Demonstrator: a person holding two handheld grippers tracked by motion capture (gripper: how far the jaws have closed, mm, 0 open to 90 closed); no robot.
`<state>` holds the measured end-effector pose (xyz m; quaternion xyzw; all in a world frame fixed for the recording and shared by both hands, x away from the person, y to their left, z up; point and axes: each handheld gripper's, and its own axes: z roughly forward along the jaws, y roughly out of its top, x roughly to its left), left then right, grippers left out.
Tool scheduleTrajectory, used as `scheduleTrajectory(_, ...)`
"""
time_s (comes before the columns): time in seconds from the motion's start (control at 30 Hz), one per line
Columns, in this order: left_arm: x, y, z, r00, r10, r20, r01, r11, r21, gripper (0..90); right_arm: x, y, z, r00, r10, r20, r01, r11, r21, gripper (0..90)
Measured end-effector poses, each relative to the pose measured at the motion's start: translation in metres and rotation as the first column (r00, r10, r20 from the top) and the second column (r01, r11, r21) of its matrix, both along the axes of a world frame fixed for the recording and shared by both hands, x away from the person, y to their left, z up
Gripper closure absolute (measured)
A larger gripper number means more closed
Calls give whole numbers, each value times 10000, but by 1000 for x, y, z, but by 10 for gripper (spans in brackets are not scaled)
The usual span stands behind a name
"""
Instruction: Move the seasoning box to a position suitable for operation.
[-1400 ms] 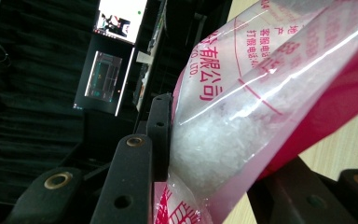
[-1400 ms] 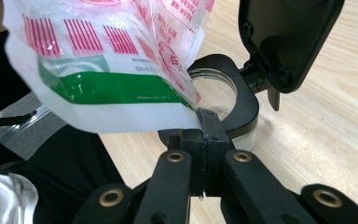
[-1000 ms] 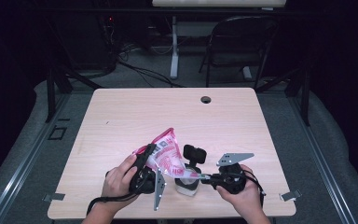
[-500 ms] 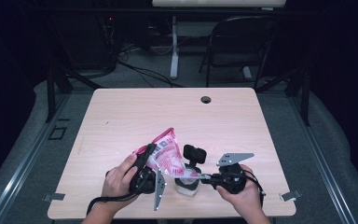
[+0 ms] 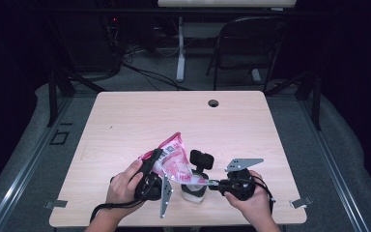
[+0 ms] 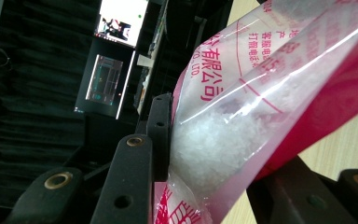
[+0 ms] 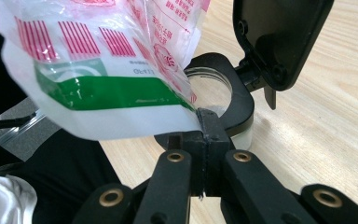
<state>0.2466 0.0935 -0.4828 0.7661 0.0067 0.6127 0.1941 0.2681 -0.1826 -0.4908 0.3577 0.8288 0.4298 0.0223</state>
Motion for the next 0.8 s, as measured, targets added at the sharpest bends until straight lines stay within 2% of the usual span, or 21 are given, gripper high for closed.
scheduleTrajectory(0.4, -1, 0, 0, 10000, -49, 51, 49, 10000, 2, 700, 1, 0, -1, 10000, 46, -48, -46, 10000, -33, 900)
scheduleTrajectory(0.7, -1, -4, 1, 9998, -155, 109, 156, 9999, -23, 700, -1, -2, -2, 9995, -303, -27, 303, 9994, 144, 900)
scheduleTrajectory(0.8, -2, -3, 2, 9998, -123, 136, 123, 9999, 4, 700, -1, 0, -2, 9999, -164, -10, 164, 9999, -53, 900)
